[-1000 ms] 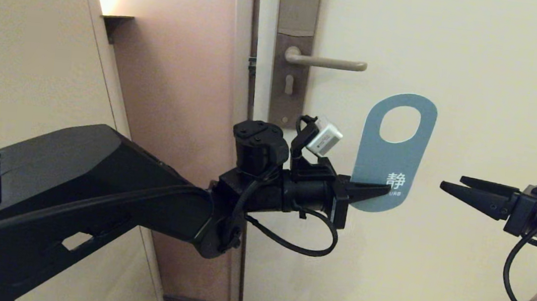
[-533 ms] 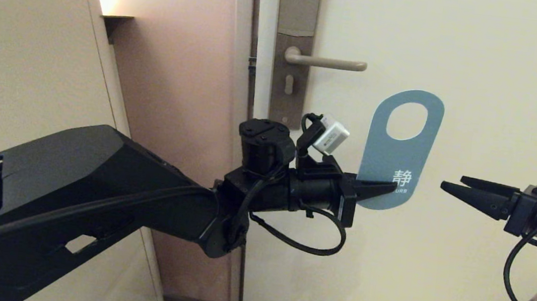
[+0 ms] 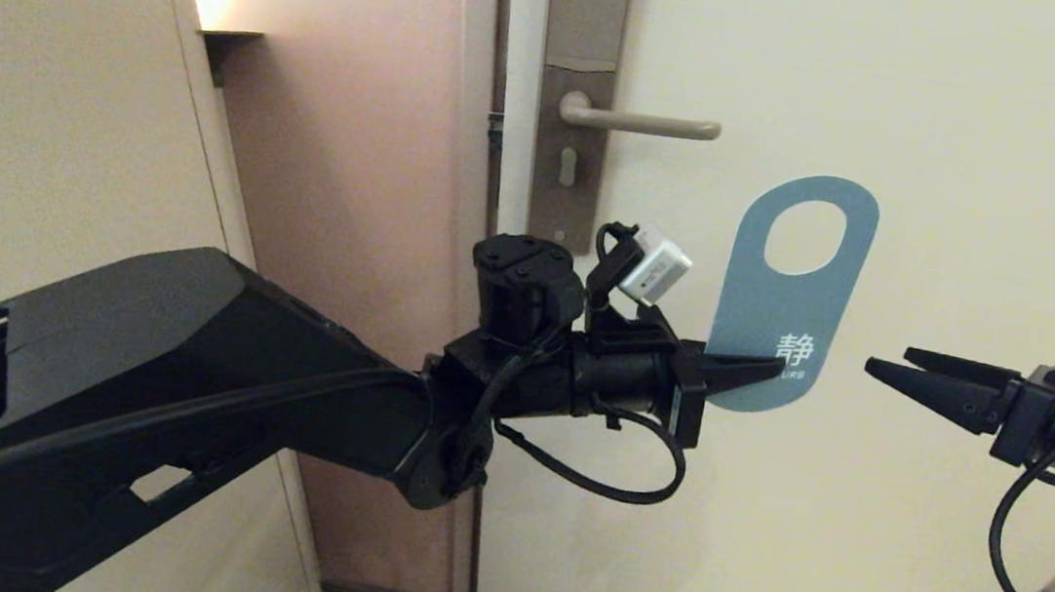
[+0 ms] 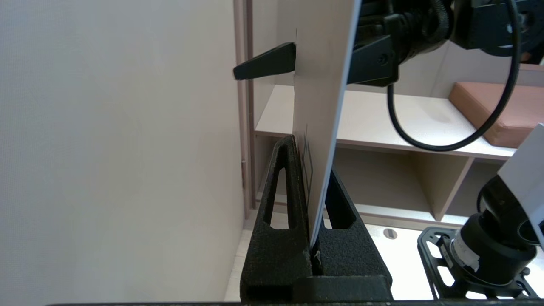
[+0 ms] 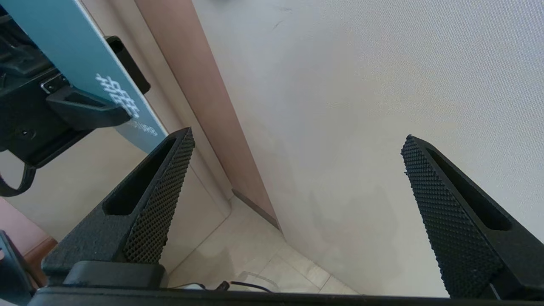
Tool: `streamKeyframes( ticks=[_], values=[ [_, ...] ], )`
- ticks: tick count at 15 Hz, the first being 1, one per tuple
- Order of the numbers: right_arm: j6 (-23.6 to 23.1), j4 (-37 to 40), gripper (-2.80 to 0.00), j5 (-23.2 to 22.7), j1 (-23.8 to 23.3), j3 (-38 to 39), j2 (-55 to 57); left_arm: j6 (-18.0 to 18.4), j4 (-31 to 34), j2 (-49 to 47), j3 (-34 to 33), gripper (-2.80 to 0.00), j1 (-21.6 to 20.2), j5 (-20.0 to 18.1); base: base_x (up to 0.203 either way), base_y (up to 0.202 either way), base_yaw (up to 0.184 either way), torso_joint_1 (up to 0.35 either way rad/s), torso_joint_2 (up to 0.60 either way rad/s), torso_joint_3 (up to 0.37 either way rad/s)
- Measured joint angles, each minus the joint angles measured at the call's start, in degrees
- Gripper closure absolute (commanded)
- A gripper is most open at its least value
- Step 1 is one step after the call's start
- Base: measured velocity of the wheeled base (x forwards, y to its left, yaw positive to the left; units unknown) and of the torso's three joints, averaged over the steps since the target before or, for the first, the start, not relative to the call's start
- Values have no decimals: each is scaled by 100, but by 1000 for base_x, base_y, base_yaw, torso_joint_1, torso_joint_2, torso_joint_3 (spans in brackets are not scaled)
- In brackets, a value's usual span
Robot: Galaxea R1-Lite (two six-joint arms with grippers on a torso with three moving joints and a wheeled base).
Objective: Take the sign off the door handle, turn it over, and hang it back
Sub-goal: Hand it to the other hand
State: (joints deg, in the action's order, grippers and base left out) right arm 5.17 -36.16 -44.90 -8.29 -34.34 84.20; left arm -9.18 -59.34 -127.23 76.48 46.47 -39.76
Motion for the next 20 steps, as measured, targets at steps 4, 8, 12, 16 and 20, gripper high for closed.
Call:
streamKeyframes(
  ticks=[4, 8, 12, 16, 20],
  values=[
    [6, 2, -280, -49, 163, -96, -66, -57, 17, 0, 0, 0, -9, -161, 0, 0, 0, 0, 0, 0],
    [30, -2, -280, -46, 671, -475, -142, -88, 44, -16, -7, 0, -9, -561, 0, 0, 0, 0, 0, 0],
    [28, -6, -280, -21, 1172, -529, -230, -444, 41, -118, 158, 0, -28, -739, 0, 0, 0, 0, 0, 0],
    [10, -9, -280, -16, 1310, -358, -298, -562, 31, -254, 430, 0, -39, -770, 0, 0, 0, 0, 0, 0],
    [9, -7, -280, -13, 937, -50, -244, -548, 4, -294, 421, 0, -96, -772, 0, 0, 0, 0, 0, 0]
  ],
)
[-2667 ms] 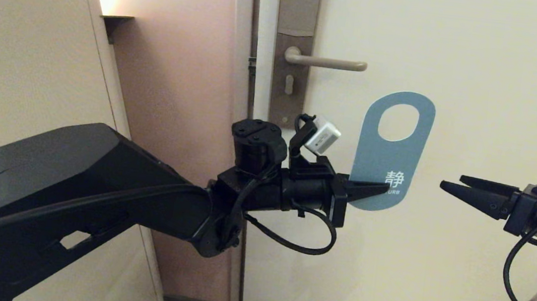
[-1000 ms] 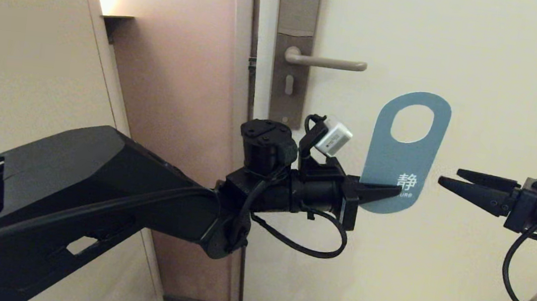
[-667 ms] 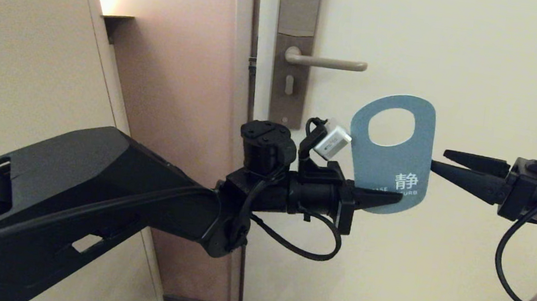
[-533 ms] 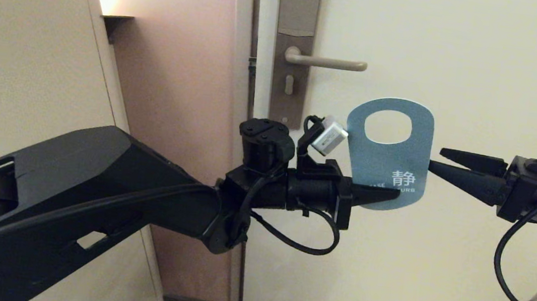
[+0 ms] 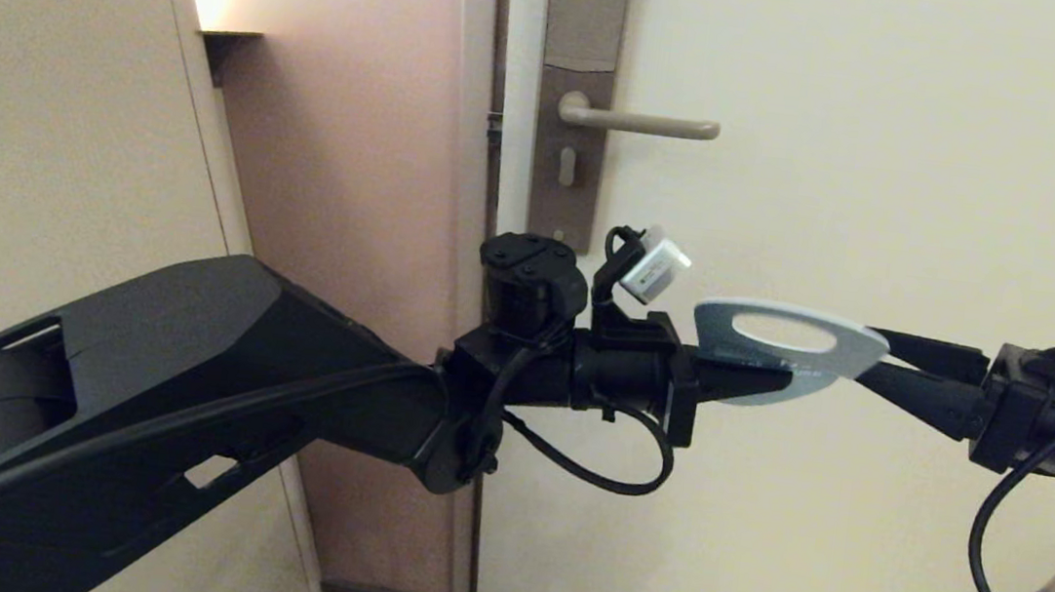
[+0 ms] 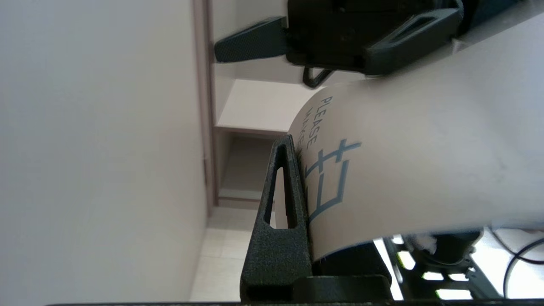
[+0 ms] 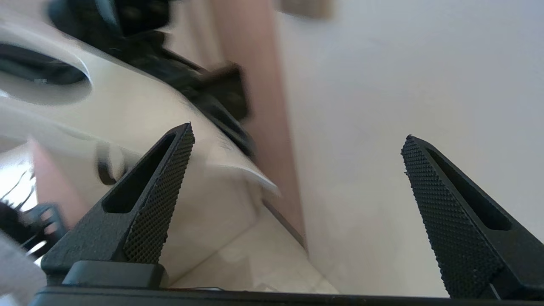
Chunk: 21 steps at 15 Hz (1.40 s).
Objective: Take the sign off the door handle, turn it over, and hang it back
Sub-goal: Hand it to the other hand
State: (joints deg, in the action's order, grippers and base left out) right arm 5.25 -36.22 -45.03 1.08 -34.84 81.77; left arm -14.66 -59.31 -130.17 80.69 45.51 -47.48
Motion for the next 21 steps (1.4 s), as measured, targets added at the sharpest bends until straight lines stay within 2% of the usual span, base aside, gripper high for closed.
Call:
streamKeyframes(
  ticks=[7, 10, 12, 14, 17, 21],
  values=[
    [12, 16, -280, -41, -1268, 67, 291, 31, -97, 2, -206, 0, -23, 11, 0, 0, 0, 0, 0, 0],
    [20, 13, -280, -44, -1547, 56, 362, 27, -229, 10, -336, 0, -61, 2, 0, 0, 0, 0, 0, 0],
    [17, 9, -280, -41, -1595, 63, 361, 26, -228, 18, -388, 0, -96, -155, 0, 0, 0, 0, 0, 0],
    [9, 7, -280, -173, -1596, 54, 321, 27, -229, 38, -393, 0, -156, -510, 0, 0, 0, 0, 0, 0],
    [1, 6, -280, -653, -1503, 23, 180, 20, -218, 62, -362, 0, -161, -571, 0, 0, 0, 0, 0, 0],
    [9, 4, -280, -684, -968, -79, -17, 12, -201, 55, -266, 0, -166, -568, 0, 0, 0, 0, 0, 0]
  ],
)
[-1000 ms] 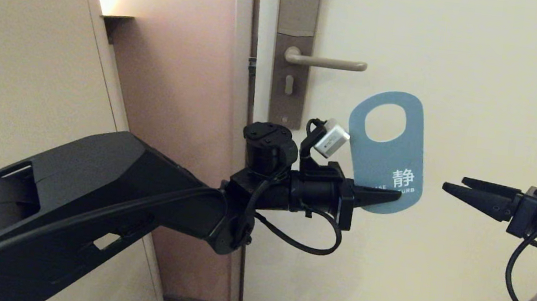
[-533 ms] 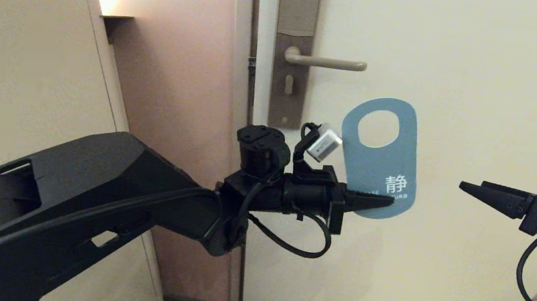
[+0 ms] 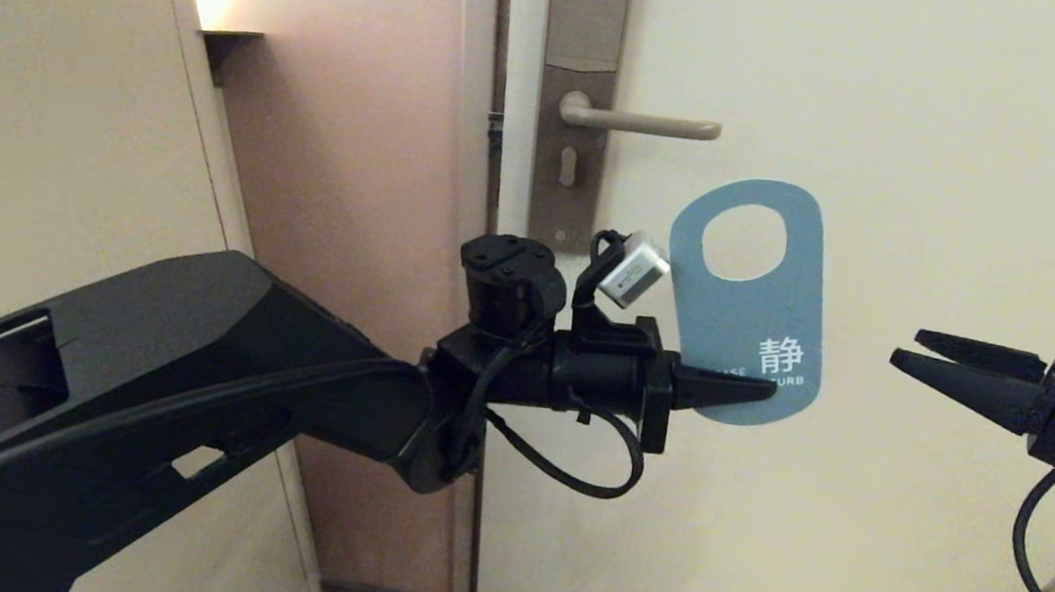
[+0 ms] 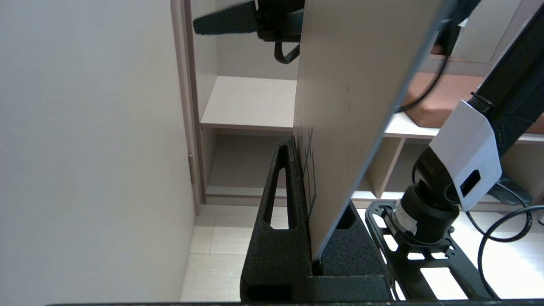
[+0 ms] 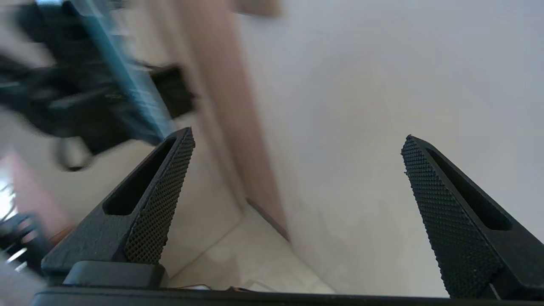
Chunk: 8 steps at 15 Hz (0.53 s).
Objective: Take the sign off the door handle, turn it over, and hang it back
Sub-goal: Hand it to the other hand
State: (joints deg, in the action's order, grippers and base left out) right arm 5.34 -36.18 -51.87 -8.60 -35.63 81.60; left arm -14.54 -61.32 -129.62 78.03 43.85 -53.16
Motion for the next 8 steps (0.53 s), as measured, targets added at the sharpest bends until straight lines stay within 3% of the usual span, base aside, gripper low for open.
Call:
streamKeyframes(
  ticks=[5, 8],
  values=[
    [0, 2, -280, 52, 1211, -107, -256, -1, -1, -15, 9, 0, 9, 4, 0, 0, 0, 0, 0, 0],
    [0, 8, -280, 135, 1588, -186, -309, -4, 0, -20, -20, 0, 41, 0, 0, 0, 0, 0, 0, 0]
  ],
)
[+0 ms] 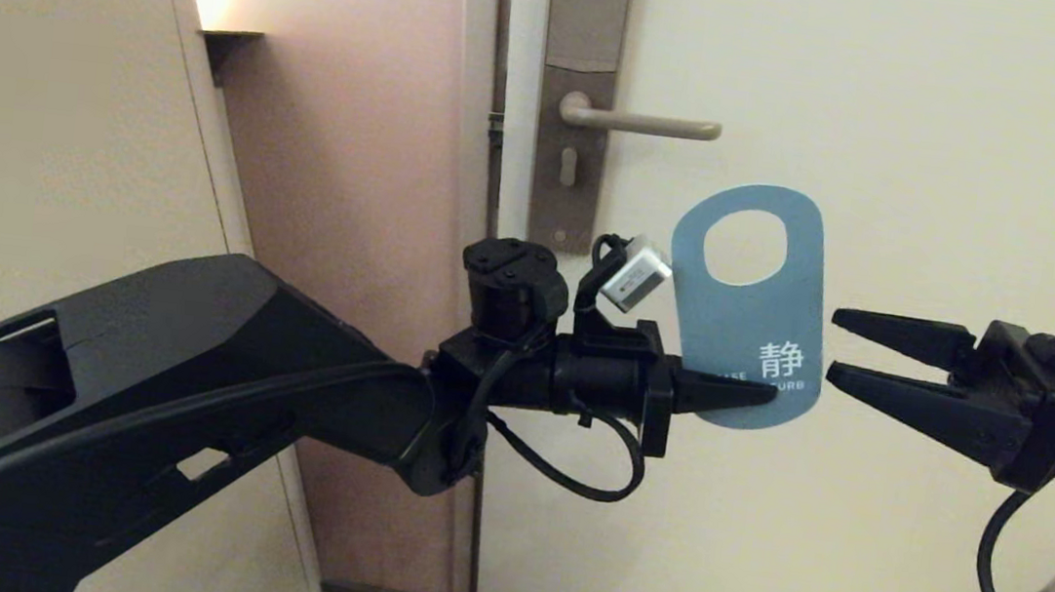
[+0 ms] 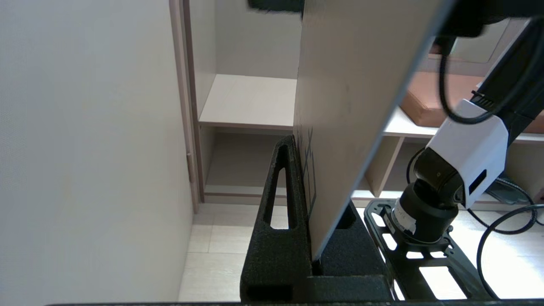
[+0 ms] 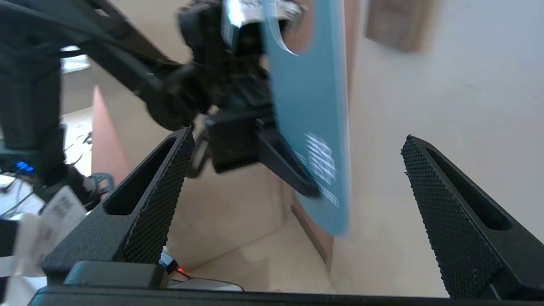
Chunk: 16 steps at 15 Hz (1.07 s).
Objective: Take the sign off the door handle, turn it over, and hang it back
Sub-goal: Hand it to the other hand
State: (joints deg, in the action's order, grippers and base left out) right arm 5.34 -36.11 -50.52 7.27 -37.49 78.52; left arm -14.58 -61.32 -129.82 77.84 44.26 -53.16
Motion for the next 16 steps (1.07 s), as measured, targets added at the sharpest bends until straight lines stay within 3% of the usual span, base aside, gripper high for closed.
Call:
streamKeyframes(
  ticks=[16],
  values=[
    [28, 3, -280, 124, 71, 44, -142, -114, 90, 96, 124, 0, 228, 9, 0, 0, 0, 0, 0, 0]
  ],
)
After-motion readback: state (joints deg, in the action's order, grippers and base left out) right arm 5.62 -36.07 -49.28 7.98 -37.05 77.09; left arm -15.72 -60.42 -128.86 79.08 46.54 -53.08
